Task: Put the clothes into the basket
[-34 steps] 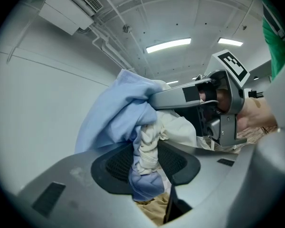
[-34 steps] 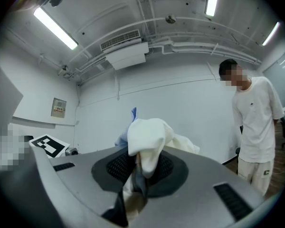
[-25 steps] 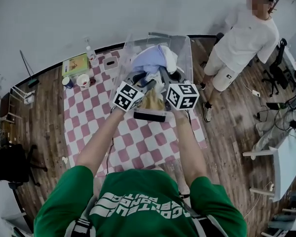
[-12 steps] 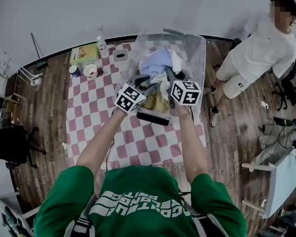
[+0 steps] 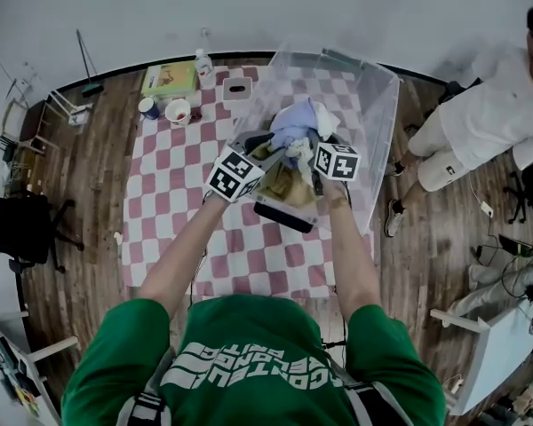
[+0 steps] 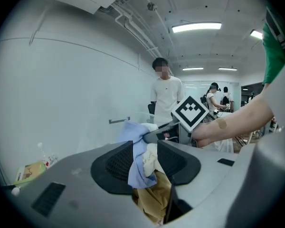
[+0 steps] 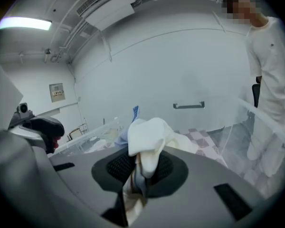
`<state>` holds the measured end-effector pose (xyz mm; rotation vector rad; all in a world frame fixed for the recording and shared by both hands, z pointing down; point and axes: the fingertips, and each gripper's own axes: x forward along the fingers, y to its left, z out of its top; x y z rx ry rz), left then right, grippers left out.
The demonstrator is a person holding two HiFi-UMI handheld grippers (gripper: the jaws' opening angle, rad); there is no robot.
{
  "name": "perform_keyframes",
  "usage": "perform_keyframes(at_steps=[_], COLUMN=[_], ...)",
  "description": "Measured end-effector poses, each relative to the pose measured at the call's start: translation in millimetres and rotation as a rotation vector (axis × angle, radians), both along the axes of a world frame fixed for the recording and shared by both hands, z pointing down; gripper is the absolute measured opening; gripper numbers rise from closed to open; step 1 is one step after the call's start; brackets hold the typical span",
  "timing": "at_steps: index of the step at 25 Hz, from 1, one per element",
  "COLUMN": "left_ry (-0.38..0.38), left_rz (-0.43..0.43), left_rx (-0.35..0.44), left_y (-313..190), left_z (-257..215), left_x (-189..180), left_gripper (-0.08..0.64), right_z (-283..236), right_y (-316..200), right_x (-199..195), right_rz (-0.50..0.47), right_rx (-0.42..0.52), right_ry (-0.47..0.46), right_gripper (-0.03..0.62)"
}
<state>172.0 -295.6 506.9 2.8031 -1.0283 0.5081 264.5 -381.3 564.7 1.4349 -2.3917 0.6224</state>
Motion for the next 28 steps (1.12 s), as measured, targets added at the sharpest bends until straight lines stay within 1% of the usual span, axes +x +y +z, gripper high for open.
perform_keyframes(at_steps=[6, 11, 13, 16, 21, 24, 28], left_ry=[0.021, 0.023, 0.019, 0.022, 0.027, 0.031, 0.028], left_rz=[-0.036, -0.043, -0.042, -0.046, -0.057, -0.051, -0.047], left_rx=[-0.015, -0.033, -0.043, -0.056, -0.085, -0.110, -0.121], left_y=[-6.1, -10.8, -11.1, -10.6, -10.9, -7.0, -1.8], left_z=[-0.4, 1.6, 2.9, 3.4, 6.3, 8.5, 10.7], left_x=[-9.1, -10.3, -10.0, -10.0, -10.4, -10.0, -13.4], left_gripper=[0.160, 0.160, 0.141, 0.059, 0.009, 0.005, 0.005], right_z=[48.5, 88.1, 100.1, 110.9, 125.4, 135.4, 135.8], right_y=[-13.2, -17.5, -16.8, -16.2, -17.4, -14.4, -12.7], right_x=[-8.8, -12.0, -12.4, -13.8, -19.4, -22.6, -24.8], right_rz=[-0.043, -0.078, -0.087, -0.100, -0.135, -0.154, -0.153], right_rx=[-0.127, -0.213, -0.237, -0.251, -0.262, -0.279, -0.278], right_ry=[0.075, 0.107, 0.113, 0.115, 0.126, 0.137, 0.156], right_gripper=[0.067, 0.067, 0.067, 0.067, 0.067, 0.067, 0.067])
